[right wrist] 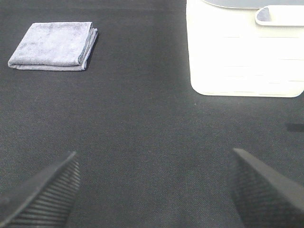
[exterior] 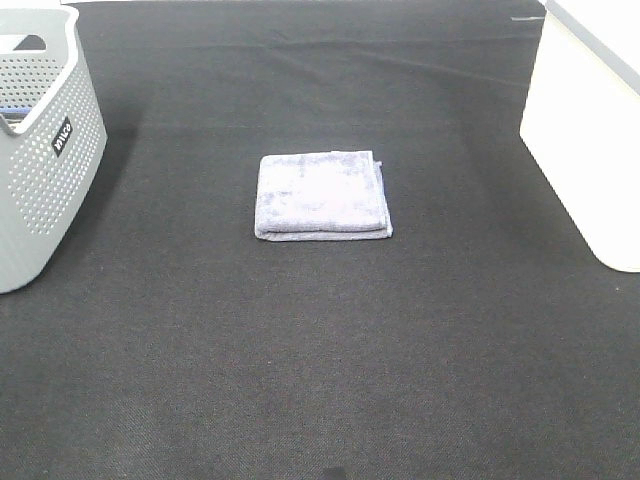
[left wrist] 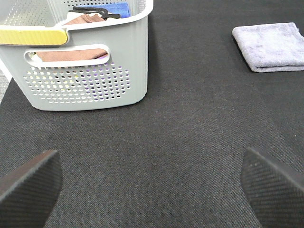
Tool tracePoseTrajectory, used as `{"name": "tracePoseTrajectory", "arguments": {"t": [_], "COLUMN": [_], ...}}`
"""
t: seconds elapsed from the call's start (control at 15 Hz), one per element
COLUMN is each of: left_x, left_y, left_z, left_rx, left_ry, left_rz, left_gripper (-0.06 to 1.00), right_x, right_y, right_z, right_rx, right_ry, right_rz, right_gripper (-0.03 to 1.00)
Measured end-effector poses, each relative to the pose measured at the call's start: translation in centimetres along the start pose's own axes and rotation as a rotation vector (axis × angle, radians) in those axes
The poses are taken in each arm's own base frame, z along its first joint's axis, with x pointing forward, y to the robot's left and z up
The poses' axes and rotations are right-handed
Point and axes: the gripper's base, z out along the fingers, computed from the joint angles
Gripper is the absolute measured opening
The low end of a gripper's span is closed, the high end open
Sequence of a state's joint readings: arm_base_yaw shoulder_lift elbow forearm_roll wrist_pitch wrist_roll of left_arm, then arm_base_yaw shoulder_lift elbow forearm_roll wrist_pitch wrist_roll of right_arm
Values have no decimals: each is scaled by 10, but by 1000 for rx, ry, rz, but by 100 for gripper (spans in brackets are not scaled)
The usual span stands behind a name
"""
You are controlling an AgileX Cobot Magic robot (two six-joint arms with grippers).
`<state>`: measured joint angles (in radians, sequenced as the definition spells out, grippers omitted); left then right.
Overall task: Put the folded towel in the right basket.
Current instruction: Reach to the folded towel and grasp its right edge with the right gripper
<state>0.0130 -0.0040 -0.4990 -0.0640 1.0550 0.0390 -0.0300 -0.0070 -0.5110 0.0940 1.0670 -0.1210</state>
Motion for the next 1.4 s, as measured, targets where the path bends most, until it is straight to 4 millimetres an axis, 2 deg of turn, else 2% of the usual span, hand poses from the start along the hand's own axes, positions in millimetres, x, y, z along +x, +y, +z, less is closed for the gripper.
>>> {"name": "tracePoseTrajectory", "arguments": {"t": [1.4], "left_x": [0], "left_y": [0], "left_z": [0], "left_rx": [0], "left_ry": [0], "left_rz": [0], "left_gripper": [97], "right_x": [0], "right_y": [0], "right_z": [0], "right_rx": [0], "right_ry": [0], "right_rz": [0], "right_gripper": [80]}}
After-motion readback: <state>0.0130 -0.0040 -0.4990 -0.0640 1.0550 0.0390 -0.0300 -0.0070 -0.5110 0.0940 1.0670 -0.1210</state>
